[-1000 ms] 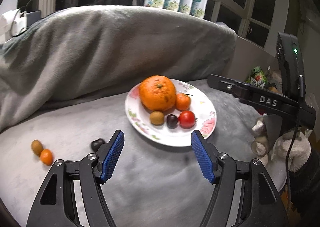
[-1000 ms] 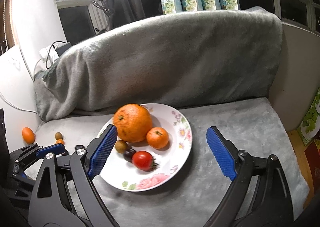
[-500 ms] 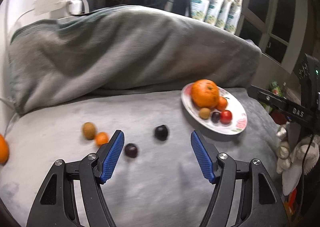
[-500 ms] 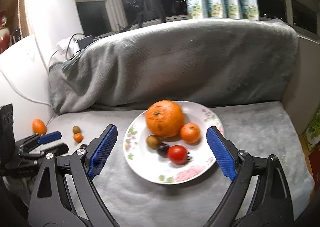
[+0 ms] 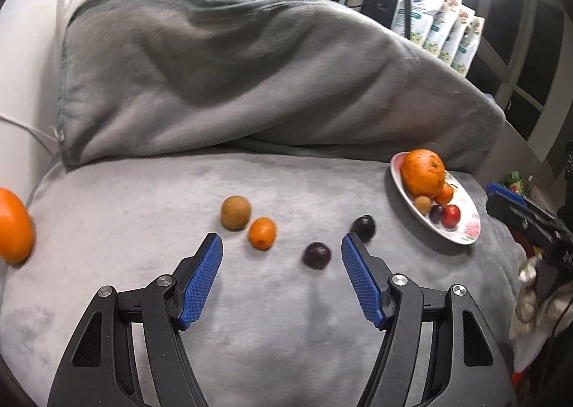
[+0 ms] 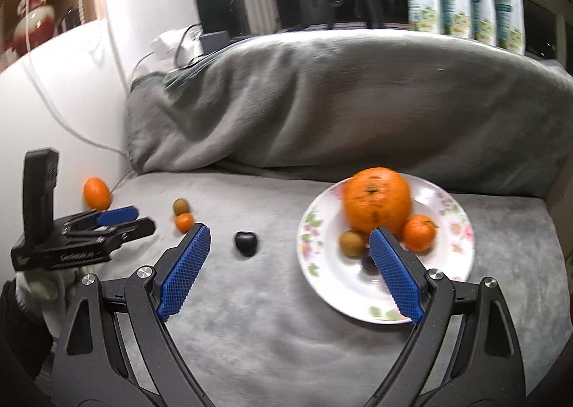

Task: Organize fruits
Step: 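Move the left gripper to a brown kiwi while the right gripper approaches a dark plum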

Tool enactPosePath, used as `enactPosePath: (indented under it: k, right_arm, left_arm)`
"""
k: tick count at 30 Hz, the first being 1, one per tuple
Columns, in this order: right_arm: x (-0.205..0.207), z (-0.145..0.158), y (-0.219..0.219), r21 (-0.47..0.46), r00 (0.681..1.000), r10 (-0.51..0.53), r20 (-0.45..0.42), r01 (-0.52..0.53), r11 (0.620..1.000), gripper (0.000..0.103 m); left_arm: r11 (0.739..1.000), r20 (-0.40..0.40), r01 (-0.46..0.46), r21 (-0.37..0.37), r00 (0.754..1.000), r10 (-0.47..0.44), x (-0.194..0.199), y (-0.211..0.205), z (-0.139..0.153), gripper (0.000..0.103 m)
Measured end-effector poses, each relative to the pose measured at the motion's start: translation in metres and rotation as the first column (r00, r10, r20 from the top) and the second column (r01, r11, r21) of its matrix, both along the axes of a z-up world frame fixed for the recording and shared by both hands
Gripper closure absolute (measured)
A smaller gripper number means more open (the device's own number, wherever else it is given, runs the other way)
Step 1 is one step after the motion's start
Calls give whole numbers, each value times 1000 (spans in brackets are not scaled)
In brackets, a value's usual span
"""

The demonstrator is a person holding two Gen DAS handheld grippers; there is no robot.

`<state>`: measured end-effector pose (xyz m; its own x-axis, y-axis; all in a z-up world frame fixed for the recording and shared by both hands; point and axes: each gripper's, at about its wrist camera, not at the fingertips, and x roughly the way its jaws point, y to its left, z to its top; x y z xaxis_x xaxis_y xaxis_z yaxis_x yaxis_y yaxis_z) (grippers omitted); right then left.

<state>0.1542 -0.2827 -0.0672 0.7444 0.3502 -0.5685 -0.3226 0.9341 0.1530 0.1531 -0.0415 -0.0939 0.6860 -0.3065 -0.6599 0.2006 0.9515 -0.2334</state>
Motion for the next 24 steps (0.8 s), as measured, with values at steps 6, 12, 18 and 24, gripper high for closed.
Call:
enactPosePath:
  k: [6,12,18,24]
  right_arm:
    - [2,-15,35,-52,995,93,-32,-95,994,10]
    - [9,-26,60,-63,986,156,-65,-160,985,16]
    - [17,-34,76,-69,977,189,-100,-197,978,22]
    - [24,-40,89,-74,967,223,-122,-233,970,27]
  left_arm:
    - [998,-49,-23,-58,999,20,11,12,-12,39]
    - [996,-75,-36,-87,997,30,21,22,-19,48]
    - [995,-95,-39,-94,995,31,30,28,-25,56]
    - [992,-109,-51,-112,993,39,45,30,-30,57]
